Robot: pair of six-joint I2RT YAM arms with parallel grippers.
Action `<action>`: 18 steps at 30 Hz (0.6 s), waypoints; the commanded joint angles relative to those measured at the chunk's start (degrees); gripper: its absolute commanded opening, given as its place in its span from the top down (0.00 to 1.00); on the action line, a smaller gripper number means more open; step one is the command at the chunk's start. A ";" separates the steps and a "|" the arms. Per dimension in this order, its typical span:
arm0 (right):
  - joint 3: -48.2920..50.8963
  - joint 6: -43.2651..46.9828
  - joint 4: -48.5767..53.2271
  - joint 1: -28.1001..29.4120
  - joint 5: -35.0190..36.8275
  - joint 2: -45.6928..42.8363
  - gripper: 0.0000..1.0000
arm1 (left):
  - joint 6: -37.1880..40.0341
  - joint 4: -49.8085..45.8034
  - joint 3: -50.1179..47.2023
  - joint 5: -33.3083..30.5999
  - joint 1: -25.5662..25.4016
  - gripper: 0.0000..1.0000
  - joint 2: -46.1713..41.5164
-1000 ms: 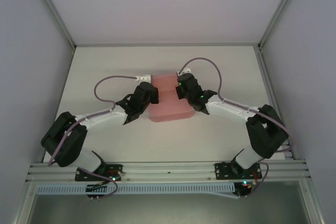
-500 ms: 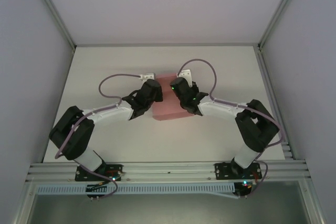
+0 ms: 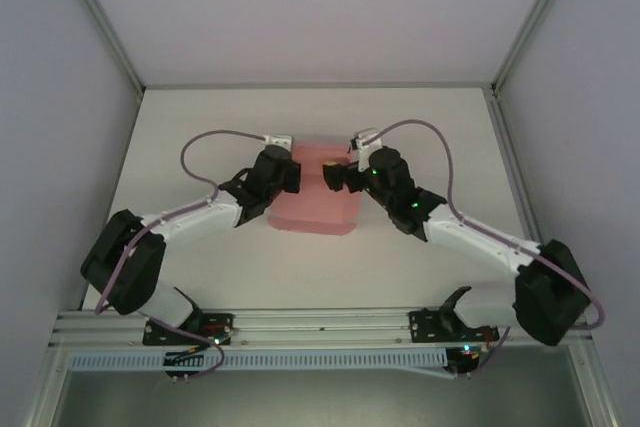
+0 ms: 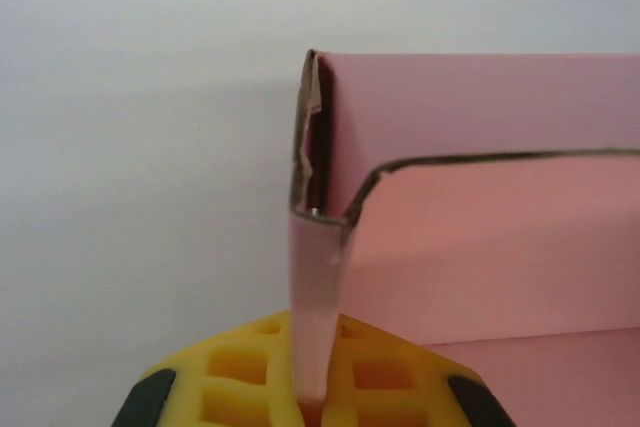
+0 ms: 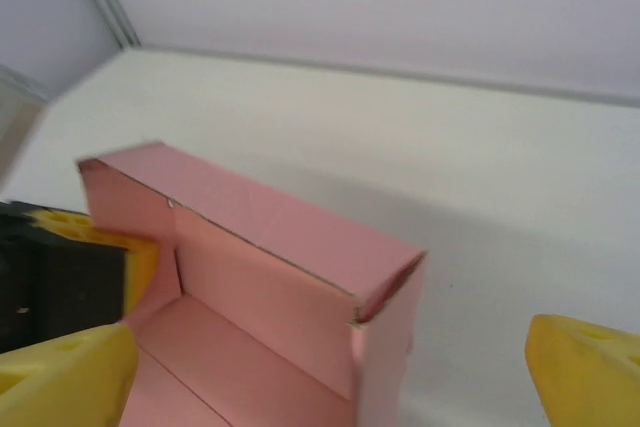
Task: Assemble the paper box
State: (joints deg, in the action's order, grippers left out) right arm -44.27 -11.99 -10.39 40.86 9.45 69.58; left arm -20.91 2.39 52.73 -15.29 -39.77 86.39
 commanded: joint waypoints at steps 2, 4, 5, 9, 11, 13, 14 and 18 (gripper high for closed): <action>5.01 -9.92 2.84 -3.19 5.61 -8.89 0.00 | 14.97 -10.30 7.46 10.64 4.77 1.00 0.84; 5.97 -15.28 8.54 -5.84 9.78 -12.86 0.00 | 23.20 -15.05 10.01 15.35 5.78 1.00 2.44; 5.96 -16.61 11.56 -7.22 10.61 -14.46 0.00 | 28.70 -18.15 11.65 18.64 5.94 1.00 3.47; 6.61 -14.17 20.51 -11.43 9.31 -19.38 0.00 | 48.14 -31.62 18.01 23.12 4.81 1.00 8.36; 6.52 -14.29 24.59 -12.43 9.45 -20.59 0.00 | 51.61 -38.27 23.12 20.49 4.52 1.00 11.42; 6.70 -13.91 27.76 -13.01 8.91 -21.21 0.00 | 55.37 -42.57 27.31 17.38 4.39 1.00 14.17; 6.82 -13.64 28.75 -13.26 8.44 -21.24 0.00 | 57.55 -44.59 28.91 16.10 4.15 1.00 15.39; 7.51 -13.51 30.59 -13.87 5.66 -20.14 0.00 | 64.02 -51.67 35.09 8.14 0.37 1.00 20.98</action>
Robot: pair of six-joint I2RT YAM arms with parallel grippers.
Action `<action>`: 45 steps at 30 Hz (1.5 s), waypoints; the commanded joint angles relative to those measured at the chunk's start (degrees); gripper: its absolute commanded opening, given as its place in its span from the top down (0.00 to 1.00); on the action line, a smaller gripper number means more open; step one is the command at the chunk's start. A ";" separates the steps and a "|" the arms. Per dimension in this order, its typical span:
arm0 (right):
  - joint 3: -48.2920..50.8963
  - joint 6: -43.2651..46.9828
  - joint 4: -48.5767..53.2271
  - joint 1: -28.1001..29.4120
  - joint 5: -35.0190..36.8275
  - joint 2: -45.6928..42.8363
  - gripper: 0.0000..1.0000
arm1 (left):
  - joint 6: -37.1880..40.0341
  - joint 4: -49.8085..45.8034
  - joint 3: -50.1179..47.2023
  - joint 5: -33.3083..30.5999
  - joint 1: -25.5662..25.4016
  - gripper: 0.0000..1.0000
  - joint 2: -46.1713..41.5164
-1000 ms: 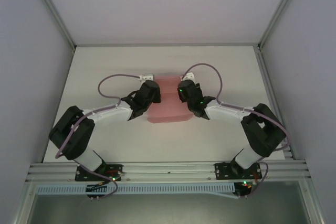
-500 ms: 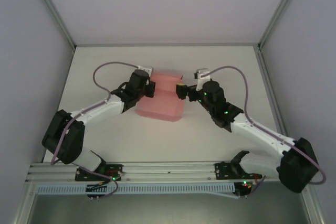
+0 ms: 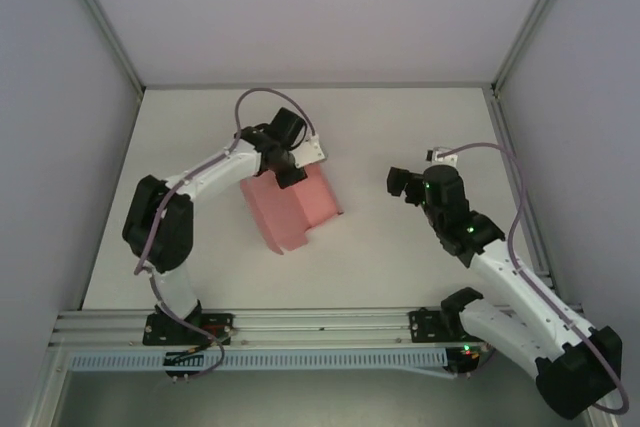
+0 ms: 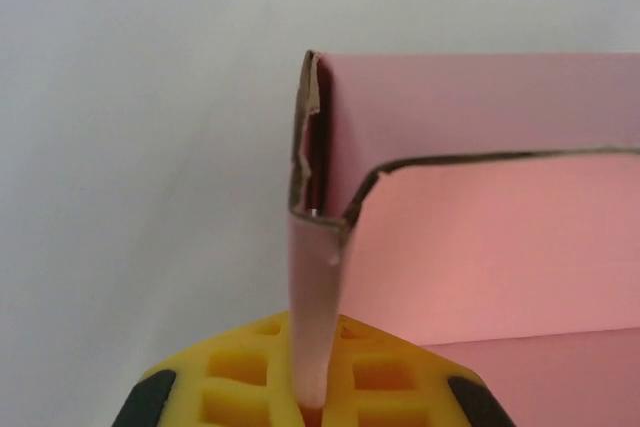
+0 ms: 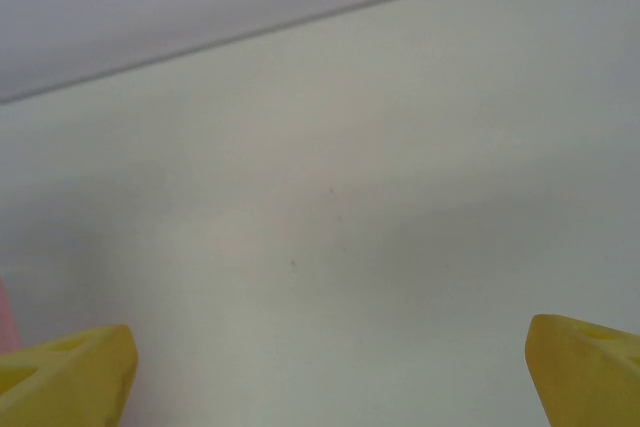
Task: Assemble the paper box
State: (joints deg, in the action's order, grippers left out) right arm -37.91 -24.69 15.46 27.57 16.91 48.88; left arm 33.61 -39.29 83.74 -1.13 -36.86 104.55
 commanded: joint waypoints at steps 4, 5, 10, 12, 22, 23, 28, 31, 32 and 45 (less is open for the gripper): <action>1.21 -0.06 5.01 -1.10 -3.02 2.49 0.00 | 15.60 -11.38 6.50 -10.94 -6.72 1.00 6.78; 1.09 0.09 5.17 -1.25 -3.20 3.03 0.00 | 16.51 -11.07 7.09 -12.50 -7.49 1.00 7.91; 0.92 -0.34 6.64 -2.37 -3.42 4.55 0.00 | 17.76 -9.89 11.34 -18.73 -10.45 1.00 15.36; 1.25 -0.78 6.53 -2.85 -3.83 4.46 0.00 | 17.07 -9.15 13.81 -19.95 -11.22 0.99 18.88; 2.41 -0.45 5.83 -4.37 -6.91 4.58 0.00 | 14.93 -8.62 18.02 -12.80 -11.79 0.45 17.77; 2.42 -0.37 5.61 -4.48 -7.09 4.48 0.00 | 14.86 -8.09 17.49 -12.08 -11.91 0.43 16.58; 2.47 1.87 2.90 -4.48 -10.58 4.59 0.00 | 14.43 -4.76 13.62 -7.70 -11.77 0.37 9.21; 2.03 5.33 0.03 -4.46 -15.81 5.85 0.00 | 10.79 1.06 10.23 -5.33 -11.10 0.09 2.85; 2.09 7.14 -1.61 -4.46 -18.40 6.54 0.00 | 8.86 3.00 9.12 -3.85 -10.52 0.00 0.65; -16.25 25.56 -3.07 4.25 -25.54 36.57 0.00 | -56.56 33.81 -25.20 -0.17 12.73 0.00 -32.33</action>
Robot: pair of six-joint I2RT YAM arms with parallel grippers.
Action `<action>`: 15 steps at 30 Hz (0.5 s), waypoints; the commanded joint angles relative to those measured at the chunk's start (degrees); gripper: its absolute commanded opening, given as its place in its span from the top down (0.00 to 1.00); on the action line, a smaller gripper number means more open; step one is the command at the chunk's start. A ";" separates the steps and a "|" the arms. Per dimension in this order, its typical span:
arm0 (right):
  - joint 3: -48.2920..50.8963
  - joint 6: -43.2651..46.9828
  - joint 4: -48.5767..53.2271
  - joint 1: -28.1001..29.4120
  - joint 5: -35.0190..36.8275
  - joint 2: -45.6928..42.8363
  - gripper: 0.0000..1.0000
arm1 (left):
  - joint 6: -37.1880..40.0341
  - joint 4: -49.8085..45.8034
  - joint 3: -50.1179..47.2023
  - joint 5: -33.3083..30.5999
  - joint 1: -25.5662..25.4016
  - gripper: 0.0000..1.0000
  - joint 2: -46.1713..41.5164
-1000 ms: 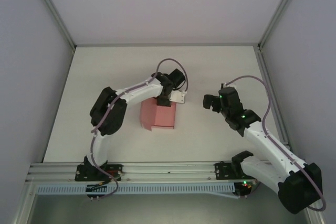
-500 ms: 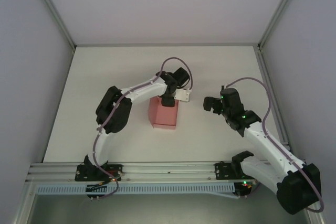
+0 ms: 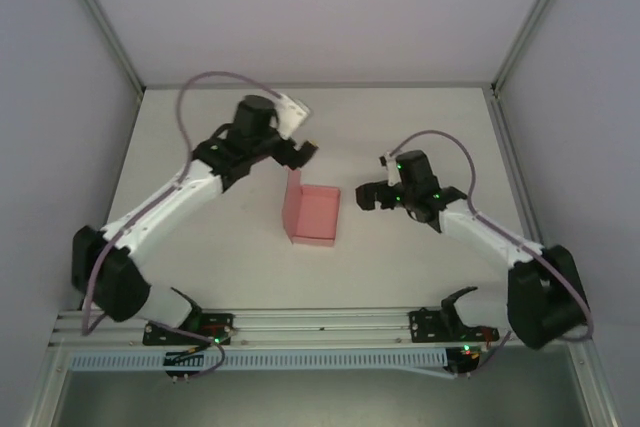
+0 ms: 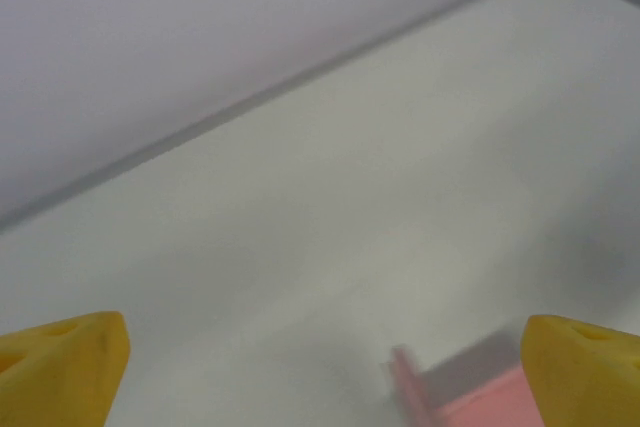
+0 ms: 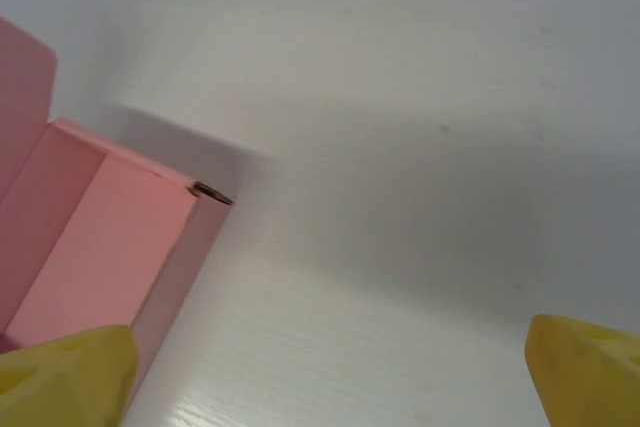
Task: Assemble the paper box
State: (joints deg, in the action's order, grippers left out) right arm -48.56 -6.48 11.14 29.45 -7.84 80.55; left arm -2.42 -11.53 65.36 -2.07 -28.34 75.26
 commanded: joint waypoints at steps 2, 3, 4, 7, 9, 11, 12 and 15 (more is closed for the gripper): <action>-10.91 10.19 3.69 4.20 0.32 11.04 0.00 | -24.61 5.55 -12.03 0.19 8.12 0.00 -5.38; -13.49 10.82 4.88 4.72 0.53 13.80 0.01 | -25.77 5.83 -14.52 -0.14 9.48 0.00 -6.42; -16.15 11.68 6.10 5.27 -0.49 16.68 0.04 | -26.52 6.16 -16.76 -0.32 10.79 0.00 -7.49; -22.54 13.91 9.68 6.64 -2.62 23.33 0.11 | -26.59 5.55 -20.06 -1.49 13.26 0.00 -10.08; -24.91 14.60 10.69 7.34 -2.05 26.22 0.16 | -26.48 4.14 -20.45 -2.95 14.04 0.00 -10.57; -26.33 14.50 11.16 7.75 -2.10 28.02 0.22 | -25.59 2.95 -20.54 -3.95 14.38 0.00 -10.34; -26.38 14.35 10.57 7.90 -2.69 28.37 0.25 | -25.32 2.89 -20.78 -4.00 14.32 0.00 -10.23; -26.15 13.45 9.09 8.18 -3.37 29.34 0.30 | -25.94 3.57 -21.81 -4.09 14.54 0.00 -9.99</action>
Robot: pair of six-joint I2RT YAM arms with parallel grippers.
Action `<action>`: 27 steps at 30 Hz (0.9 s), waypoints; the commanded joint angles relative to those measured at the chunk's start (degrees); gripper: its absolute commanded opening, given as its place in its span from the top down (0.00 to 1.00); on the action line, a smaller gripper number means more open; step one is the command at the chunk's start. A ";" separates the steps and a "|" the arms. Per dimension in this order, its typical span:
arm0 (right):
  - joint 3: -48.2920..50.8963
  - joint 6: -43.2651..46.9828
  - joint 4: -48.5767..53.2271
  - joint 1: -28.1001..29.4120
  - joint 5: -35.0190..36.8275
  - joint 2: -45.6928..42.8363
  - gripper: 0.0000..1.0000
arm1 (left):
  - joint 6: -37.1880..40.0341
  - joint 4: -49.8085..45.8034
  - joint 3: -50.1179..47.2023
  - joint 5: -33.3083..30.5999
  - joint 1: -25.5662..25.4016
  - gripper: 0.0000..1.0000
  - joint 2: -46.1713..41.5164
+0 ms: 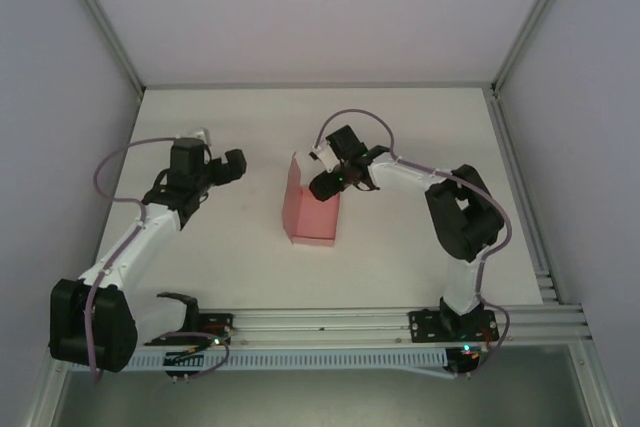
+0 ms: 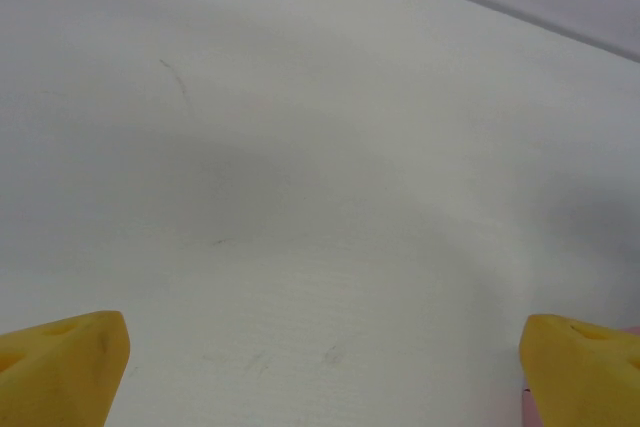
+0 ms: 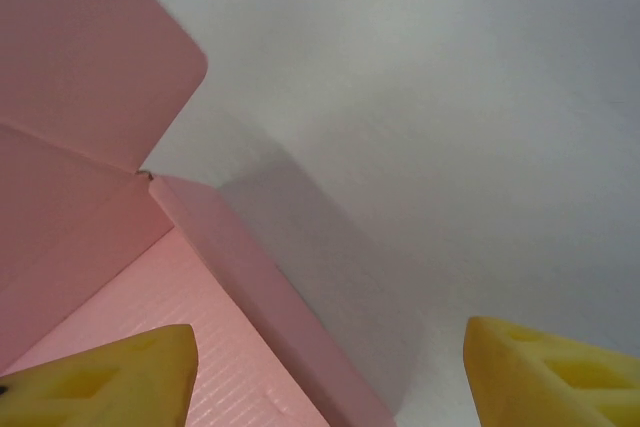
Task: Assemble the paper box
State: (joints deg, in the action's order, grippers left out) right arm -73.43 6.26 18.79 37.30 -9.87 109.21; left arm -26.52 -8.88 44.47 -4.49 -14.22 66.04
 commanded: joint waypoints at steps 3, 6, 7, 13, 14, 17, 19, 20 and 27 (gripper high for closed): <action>-2.88 -1.01 2.92 0.36 1.01 3.05 0.34 | -1.87 1.24 -2.05 -1.30 0.42 0.00 -0.13; -3.15 -3.33 2.57 0.46 2.44 4.84 0.59 | -1.75 1.72 -3.16 -1.69 0.51 0.00 0.23; -2.93 -3.94 2.10 0.58 2.27 4.95 0.67 | -1.80 1.77 -3.24 -1.91 0.51 0.00 0.23; 1.82 -13.01 -1.55 2.58 10.56 0.22 0.97 | -2.31 0.80 -2.98 -4.20 0.49 0.00 -0.12; 3.01 -16.28 -1.98 3.13 14.47 -1.21 1.00 | -2.55 0.84 -3.07 -4.65 0.51 0.00 -0.28; 6.94 -31.30 -0.67 4.38 25.69 -5.41 1.00 | -3.21 1.27 -3.31 -5.40 0.51 0.00 -0.96; 9.64 -42.72 1.82 4.69 30.92 -7.36 1.00 | -3.80 1.71 -3.59 -6.10 0.46 0.00 -1.42; 10.42 -47.80 3.70 4.85 32.97 -7.84 1.00 | -3.93 1.91 -3.75 -6.01 0.51 0.00 -1.60; 11.86 -53.21 5.05 6.41 32.04 -7.02 1.00 | -0.62 4.14 -4.11 -2.37 0.52 0.00 -1.64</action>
State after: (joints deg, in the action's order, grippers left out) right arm -62.04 -40.18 22.63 42.48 18.61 102.13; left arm -28.58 -7.33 41.15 -8.36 -14.15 65.47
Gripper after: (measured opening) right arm 0.062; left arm 0.997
